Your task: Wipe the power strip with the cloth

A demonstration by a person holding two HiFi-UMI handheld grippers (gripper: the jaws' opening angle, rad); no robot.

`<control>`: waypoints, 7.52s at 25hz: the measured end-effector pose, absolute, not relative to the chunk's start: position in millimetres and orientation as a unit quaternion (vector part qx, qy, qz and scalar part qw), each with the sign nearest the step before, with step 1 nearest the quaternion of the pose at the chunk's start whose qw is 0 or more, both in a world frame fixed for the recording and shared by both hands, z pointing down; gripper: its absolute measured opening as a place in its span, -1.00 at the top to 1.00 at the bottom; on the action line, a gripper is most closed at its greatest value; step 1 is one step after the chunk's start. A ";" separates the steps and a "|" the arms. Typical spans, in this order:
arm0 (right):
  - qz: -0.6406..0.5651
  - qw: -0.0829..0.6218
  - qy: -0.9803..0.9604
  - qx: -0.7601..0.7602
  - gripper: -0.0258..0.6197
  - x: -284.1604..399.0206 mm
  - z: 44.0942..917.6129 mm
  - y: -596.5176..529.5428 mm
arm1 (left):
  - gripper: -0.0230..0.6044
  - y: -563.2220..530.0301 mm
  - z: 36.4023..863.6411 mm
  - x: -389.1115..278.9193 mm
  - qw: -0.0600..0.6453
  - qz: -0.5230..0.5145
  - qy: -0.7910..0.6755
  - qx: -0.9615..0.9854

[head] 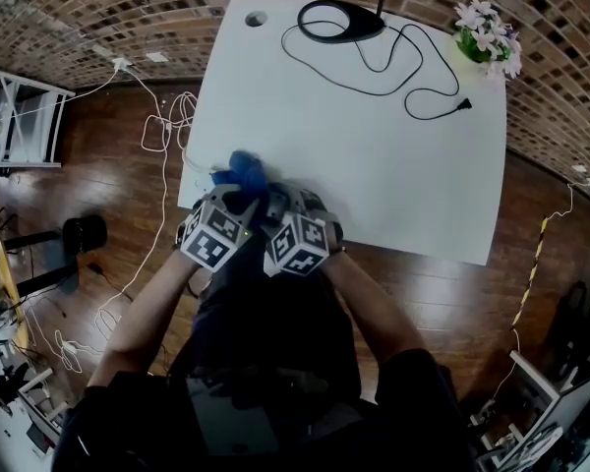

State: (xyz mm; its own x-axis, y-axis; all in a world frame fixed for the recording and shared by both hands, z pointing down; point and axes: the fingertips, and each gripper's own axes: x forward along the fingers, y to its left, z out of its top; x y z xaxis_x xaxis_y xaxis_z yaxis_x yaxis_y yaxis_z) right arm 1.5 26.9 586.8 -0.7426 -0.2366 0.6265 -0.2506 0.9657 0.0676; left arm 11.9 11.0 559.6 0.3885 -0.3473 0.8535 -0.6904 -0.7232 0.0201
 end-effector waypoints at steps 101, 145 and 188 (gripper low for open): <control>0.079 0.373 -0.911 0.160 0.02 2.2 587.1 19.3 | 0.75 13.3 555.9 32.0 0.106 0.432 -0.213 0.870; 0.069 0.353 -0.919 0.163 0.03 3.7 585.0 20.3 | 0.75 24.8 557.0 60.5 0.095 0.457 -0.123 0.876; 0.072 0.354 -0.918 0.165 0.02 4.2 585.1 19.7 | 0.75 -28.7 553.1 -89.7 0.154 0.420 -0.302 0.842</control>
